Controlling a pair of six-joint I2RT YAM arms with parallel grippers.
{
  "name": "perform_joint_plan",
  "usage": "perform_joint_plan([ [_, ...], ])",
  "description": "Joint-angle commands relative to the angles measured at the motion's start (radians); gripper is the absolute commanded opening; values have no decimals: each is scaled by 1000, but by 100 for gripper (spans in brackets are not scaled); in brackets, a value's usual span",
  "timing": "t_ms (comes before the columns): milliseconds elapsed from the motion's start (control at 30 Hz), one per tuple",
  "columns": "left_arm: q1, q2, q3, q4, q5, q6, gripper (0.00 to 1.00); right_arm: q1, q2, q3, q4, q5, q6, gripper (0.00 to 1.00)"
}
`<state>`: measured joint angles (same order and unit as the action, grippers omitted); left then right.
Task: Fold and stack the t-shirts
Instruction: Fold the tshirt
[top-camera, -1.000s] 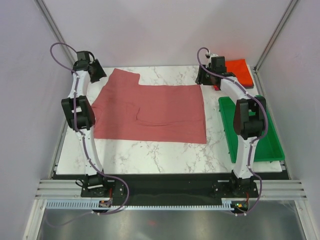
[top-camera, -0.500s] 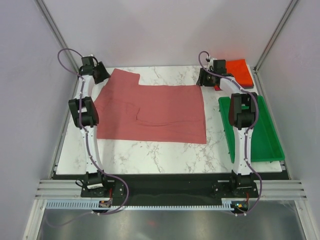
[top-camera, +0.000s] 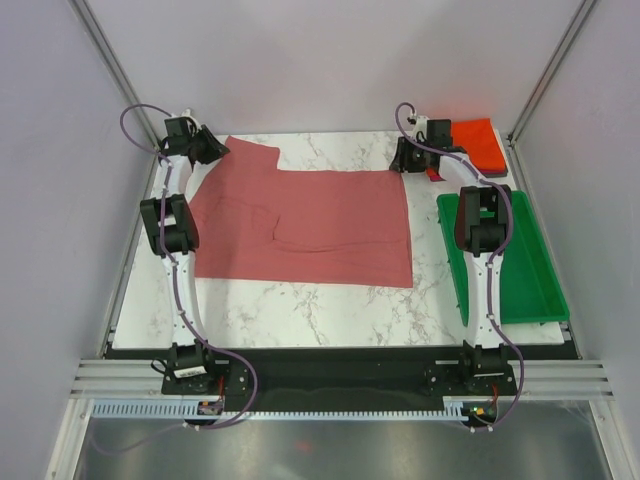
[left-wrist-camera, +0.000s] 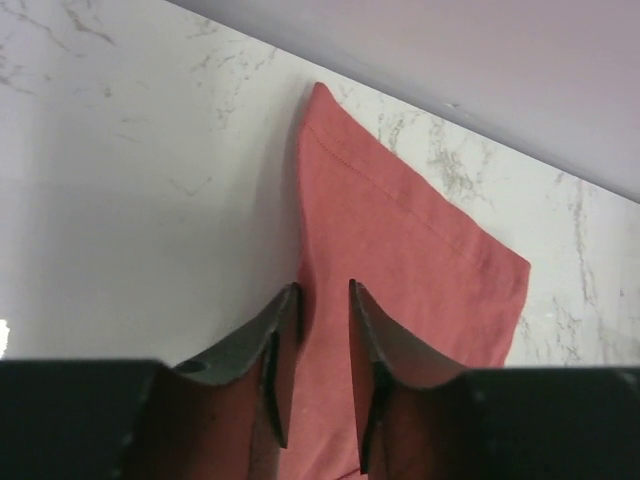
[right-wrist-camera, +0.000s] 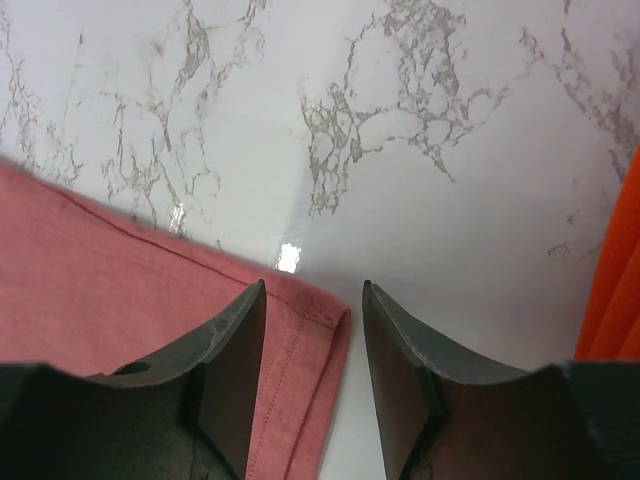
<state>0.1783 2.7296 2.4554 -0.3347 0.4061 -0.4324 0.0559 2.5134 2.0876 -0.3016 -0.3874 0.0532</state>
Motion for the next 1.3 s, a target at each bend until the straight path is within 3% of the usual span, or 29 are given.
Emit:
perform_joint_plan([
  [0,6,-11,-13,60,108,-26,31,-14,16,40,-8,-59,-26,51],
  [100,6,-30,-18,66,109,-28,18,-16,13,22,-13,-57,-33,49],
  [200,6,-53,-16,77,114,-45,2,-16,15,29,-5,-51,-46,36],
  [400,6,-116,-27,92,139,-74,2,-16,47,83,38,-91,-47,0],
  [667,27,-222,-124,94,42,-37,2,-18,-16,-6,156,-78,-15,0],
  [1267,50,-453,-400,92,-44,127,2,-16,-310,-444,449,78,-18,0],
])
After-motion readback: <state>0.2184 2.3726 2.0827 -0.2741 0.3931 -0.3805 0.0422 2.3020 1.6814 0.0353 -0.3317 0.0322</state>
